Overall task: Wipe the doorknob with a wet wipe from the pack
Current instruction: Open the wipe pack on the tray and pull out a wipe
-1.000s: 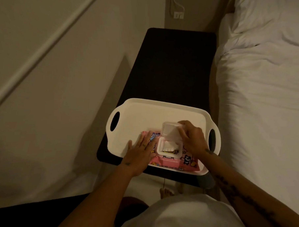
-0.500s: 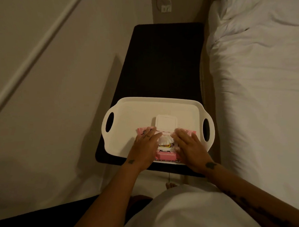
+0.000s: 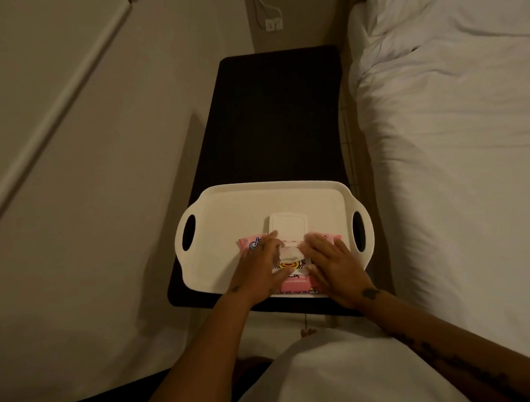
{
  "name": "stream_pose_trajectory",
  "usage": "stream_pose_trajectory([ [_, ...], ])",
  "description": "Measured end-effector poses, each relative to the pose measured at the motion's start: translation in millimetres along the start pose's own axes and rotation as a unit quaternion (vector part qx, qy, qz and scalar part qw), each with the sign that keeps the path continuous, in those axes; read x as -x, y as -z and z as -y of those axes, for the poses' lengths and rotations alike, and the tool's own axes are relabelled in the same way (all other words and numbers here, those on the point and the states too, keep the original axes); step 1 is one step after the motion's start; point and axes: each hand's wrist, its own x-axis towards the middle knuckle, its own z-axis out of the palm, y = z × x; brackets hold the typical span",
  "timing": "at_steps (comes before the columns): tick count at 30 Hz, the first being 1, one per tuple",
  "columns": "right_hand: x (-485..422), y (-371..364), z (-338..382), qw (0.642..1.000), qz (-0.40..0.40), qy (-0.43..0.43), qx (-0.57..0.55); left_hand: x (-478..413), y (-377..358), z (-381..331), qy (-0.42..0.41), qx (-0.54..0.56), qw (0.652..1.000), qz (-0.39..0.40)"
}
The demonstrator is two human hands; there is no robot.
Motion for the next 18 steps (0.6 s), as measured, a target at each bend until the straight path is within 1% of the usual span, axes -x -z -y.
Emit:
stream_pose_trajectory([
  [3,-8,6,6,0.999,-0.044,0.004,-0.011,0,4,3,0.010,0.048,0.999,-0.014],
  [7,-19,3,9,0.998,-0.060,0.020,-0.011,1,0,6,0.023,0.069,0.997,-0.016],
  [12,-24,-3,9,0.993,-0.114,0.016,-0.035,3,-6,9,0.033,0.070,0.997,-0.032],
  [16,-24,0,10,0.988,-0.134,0.034,-0.072,4,-7,12,0.025,0.065,0.997,-0.038],
  [18,-21,3,6,0.985,-0.142,0.029,-0.095,4,-8,11,0.017,0.058,0.997,-0.039],
])
